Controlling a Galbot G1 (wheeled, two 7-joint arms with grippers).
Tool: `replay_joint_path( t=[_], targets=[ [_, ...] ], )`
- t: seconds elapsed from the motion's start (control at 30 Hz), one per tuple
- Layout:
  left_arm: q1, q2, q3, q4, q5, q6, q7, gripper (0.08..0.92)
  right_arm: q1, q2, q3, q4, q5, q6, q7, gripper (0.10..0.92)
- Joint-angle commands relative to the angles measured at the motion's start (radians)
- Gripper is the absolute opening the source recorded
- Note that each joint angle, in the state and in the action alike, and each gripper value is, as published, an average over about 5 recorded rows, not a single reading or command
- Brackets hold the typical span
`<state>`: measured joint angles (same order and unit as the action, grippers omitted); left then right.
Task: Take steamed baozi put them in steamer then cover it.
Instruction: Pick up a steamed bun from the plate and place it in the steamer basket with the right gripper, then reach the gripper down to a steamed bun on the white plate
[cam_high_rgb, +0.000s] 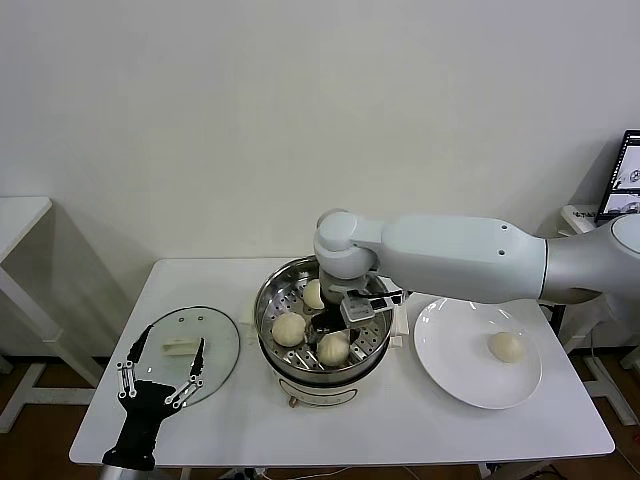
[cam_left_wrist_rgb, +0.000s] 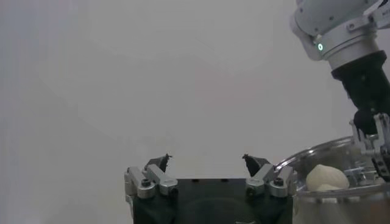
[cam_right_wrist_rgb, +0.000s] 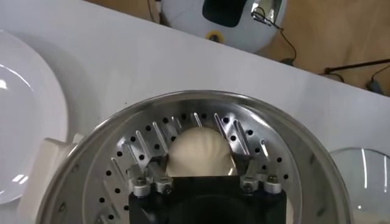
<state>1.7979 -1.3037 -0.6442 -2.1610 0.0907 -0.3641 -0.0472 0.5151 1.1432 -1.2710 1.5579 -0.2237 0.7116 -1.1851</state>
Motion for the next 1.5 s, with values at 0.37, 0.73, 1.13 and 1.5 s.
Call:
replay_joint_path(
  t=[0.37, 0.73, 1.13, 1.5],
  targets=[
    [-0.006, 0.005, 0.002, 0.003, -0.002, 0.005, -0.001, 0.823, 0.080, -0.276, 0.220, -0.094, 0.392, -0.380, -0.034, 0.823],
    [-0.013, 0.013, 0.013, 0.002, 0.002, 0.009, 0.000, 0.823, 0.001, -0.506, 0.204, -0.455, 0.524, -0.718, -0.050, 0.823],
    [-0.003, 0.019, 0.009, -0.006, 0.002, 0.011, 0.000, 0.823, -0.282, -0.547, 0.261, -0.635, 0.269, -0.654, -0.061, 0.823],
    [0.007, 0.016, 0.006, -0.009, 0.006, 0.011, 0.000, 0.823, -0.400, -0.538, 0.287, -0.615, 0.184, -0.646, -0.026, 0.823]
  ],
)
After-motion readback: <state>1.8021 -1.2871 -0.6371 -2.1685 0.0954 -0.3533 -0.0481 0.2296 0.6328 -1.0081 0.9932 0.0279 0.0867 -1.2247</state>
